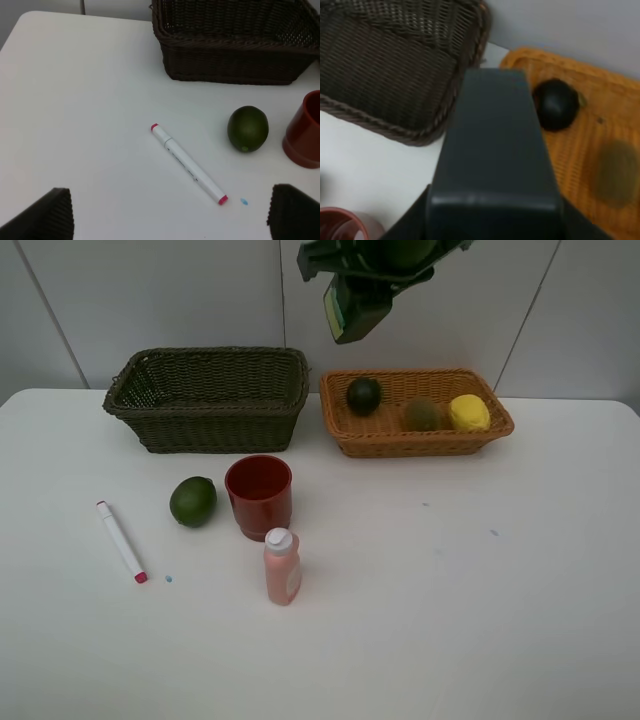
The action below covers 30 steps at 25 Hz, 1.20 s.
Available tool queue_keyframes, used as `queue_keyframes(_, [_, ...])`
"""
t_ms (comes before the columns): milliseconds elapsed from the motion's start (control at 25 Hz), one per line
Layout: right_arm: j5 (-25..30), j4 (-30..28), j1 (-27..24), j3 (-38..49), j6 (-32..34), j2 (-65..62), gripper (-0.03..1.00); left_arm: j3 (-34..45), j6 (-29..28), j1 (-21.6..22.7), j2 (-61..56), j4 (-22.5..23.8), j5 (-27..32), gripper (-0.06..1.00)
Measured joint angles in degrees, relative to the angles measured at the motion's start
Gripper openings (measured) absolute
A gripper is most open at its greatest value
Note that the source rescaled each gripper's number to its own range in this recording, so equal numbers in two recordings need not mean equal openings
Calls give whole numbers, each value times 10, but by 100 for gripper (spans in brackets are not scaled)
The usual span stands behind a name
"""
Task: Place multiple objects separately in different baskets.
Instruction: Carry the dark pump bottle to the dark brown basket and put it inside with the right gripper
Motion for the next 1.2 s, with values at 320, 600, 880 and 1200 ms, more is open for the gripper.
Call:
queue_keyframes(320, [-64,91,0,-88,-106,119,5,0,0,0,0,0,0,100])
queue_keyframes(600, [-73,143,0,-186,-207,213,5,0,0,0,0,0,0,100])
queue_keyframes(880, [-92,150,-2,-253,-238,296,5,0,0,0,0,0,0,100])
queue_keyframes(1200, [-131,182,-17,-259,-248,351,5,0,0,0,0,0,0,100])
